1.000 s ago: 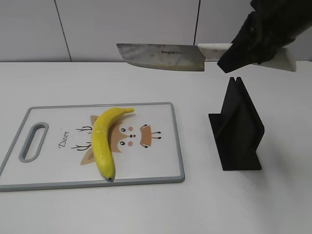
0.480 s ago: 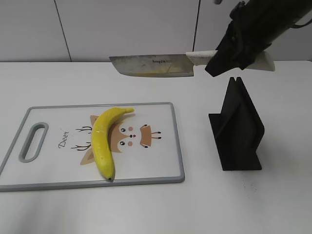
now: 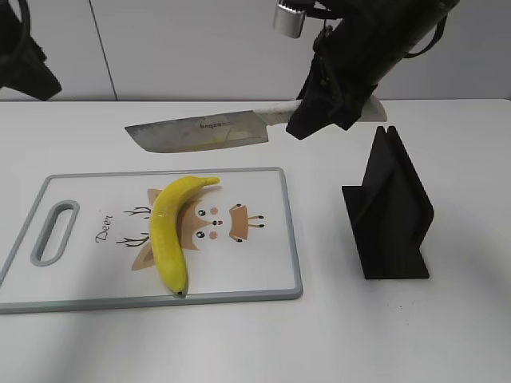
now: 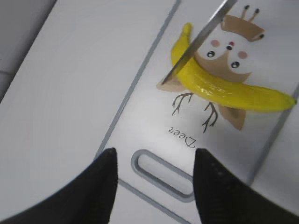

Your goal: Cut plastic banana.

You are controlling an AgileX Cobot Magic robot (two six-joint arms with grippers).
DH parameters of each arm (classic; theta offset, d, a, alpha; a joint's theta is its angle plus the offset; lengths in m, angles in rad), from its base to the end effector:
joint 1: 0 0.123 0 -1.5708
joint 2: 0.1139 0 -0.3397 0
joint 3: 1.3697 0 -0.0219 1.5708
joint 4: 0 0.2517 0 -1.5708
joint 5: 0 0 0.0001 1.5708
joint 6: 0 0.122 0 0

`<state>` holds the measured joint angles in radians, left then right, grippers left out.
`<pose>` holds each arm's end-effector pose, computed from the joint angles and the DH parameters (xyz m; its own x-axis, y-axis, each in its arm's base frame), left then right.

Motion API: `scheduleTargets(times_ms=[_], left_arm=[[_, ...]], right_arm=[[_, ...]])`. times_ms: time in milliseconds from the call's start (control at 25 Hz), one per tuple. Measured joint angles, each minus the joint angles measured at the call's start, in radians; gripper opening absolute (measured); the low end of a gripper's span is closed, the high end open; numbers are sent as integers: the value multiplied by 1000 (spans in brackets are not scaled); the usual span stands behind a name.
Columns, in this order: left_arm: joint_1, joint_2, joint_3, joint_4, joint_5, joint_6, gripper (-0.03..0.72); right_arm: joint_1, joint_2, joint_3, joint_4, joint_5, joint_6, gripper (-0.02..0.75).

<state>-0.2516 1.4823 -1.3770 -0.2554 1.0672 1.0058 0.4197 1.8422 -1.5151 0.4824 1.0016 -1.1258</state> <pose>0.3009 -0.1052 0.3754 -0.2750 0.8471 -0.4548 0.8755 0.4162 0.2457 0.3637 0.2145 0.2952 -0.1751 -0.8359 -0.5202 -0.9720 0.2310 -0.0440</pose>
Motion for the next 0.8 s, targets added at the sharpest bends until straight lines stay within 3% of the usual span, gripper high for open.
scheduleTargets(times_ms=[160,320,800], left_arm=[[0,95,-47,-85,56,218,500],[0,153,-50,-115,66,319,500],[0,215,-51,-156,62,384,482]], right_arm=[[2,28,-20,53,1,-37,183],[11,52,-47,102,1,-79,183],[24,63,-69,143,-7,-147,183]])
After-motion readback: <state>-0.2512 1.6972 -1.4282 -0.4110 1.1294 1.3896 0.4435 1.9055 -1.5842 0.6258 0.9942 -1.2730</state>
